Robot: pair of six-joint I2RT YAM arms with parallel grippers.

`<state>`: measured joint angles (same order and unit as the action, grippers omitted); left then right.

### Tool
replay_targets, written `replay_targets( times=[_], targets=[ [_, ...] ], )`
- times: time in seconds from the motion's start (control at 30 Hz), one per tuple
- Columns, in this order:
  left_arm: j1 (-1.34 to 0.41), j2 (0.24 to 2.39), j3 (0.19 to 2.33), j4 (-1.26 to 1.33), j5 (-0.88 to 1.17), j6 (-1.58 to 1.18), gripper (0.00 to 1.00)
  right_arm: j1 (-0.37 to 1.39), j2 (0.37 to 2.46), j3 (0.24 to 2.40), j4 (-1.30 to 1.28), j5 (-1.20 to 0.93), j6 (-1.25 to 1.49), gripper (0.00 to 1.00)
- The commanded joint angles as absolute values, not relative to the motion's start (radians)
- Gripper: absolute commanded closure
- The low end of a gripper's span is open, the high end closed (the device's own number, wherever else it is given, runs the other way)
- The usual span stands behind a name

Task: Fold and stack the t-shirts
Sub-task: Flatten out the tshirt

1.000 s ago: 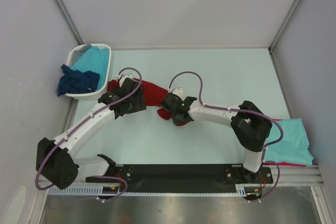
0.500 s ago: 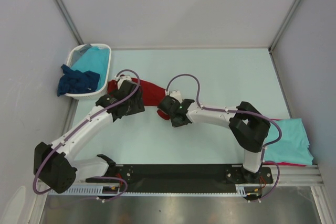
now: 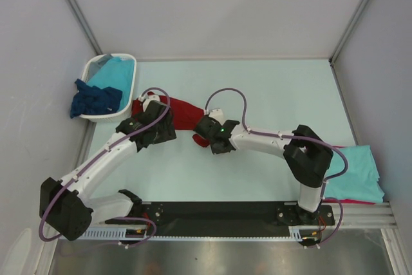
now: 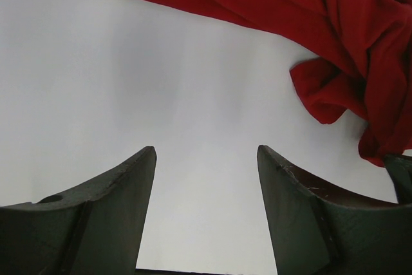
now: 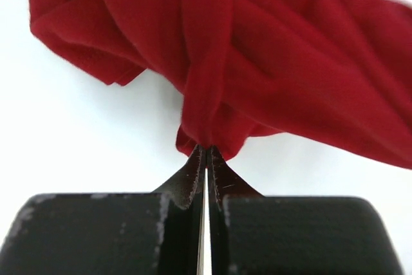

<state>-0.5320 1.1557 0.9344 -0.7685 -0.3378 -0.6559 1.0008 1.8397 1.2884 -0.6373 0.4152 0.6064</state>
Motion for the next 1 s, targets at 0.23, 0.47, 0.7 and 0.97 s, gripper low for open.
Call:
replay_targets(
  times=[0.23,0.47,0.7,0.97],
  targets=[
    [-0.529,1.143,0.943,-0.756,-0.357,-0.663,0.3,0.862,1.62,1.505,-0.767,0.575,0.514,1.0],
    [-0.528,1.155,0.974,-0.758,-0.365,-0.646,0.3,0.723,1.577,1.715,-0.83,0.609,0.385,1.0],
    [-0.519,1.198,0.991,-0.761,-0.385,-0.635,0.3,0.67,1.601,1.862,-0.876,0.618,0.327,1.0],
    [-0.45,1.229,1.031,-0.752,-0.39,-0.617,0.3,0.626,1.577,1.89,-0.887,0.603,0.319,1.0]
  ],
)
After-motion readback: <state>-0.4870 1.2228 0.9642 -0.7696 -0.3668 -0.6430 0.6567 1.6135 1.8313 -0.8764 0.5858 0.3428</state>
